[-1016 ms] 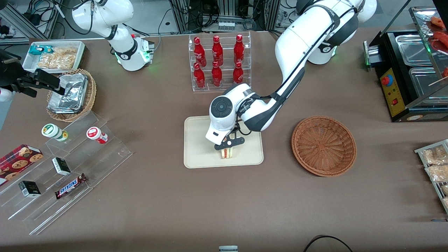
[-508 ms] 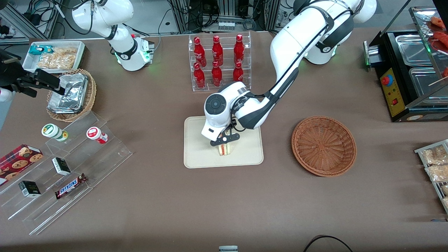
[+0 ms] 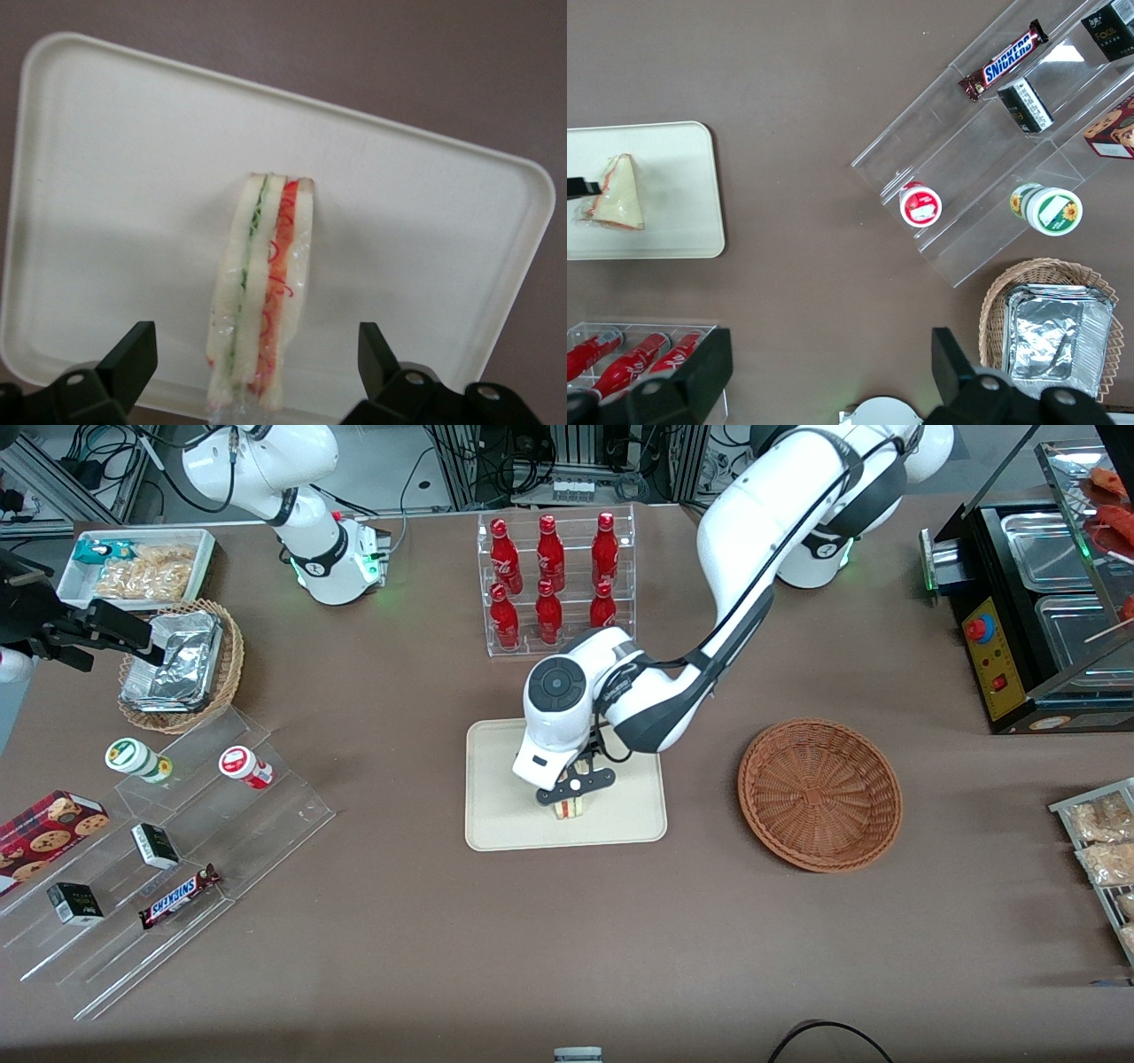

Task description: Place sandwich from basket to tray

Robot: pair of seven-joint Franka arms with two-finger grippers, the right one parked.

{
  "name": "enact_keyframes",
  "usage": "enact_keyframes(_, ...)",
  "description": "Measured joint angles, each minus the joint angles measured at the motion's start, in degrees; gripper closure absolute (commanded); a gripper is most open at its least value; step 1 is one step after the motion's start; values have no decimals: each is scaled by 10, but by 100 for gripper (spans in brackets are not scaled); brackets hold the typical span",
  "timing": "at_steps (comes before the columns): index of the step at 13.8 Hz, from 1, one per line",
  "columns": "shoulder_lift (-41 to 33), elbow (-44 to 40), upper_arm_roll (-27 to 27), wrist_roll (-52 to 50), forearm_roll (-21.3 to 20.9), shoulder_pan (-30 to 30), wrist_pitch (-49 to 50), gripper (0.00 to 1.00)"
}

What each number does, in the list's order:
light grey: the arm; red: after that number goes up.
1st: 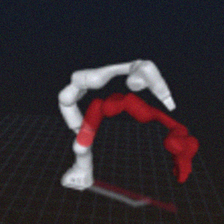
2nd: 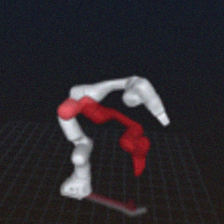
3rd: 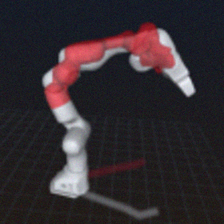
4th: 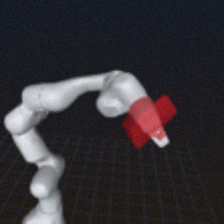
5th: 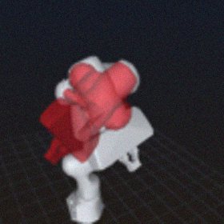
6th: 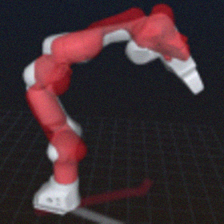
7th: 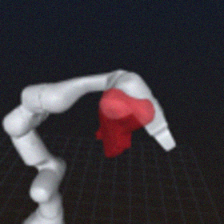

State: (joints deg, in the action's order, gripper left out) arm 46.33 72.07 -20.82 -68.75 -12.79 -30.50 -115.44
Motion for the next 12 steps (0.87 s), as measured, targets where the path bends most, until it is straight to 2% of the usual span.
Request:
enact_keyframes(3,-40,-1,0,30,0,30,45,0)
enact_keyframes(8,-115,14,1,68,-1,83,193,0)
enact_keyframes(12,-157,67,2,156,0,153,220,0)
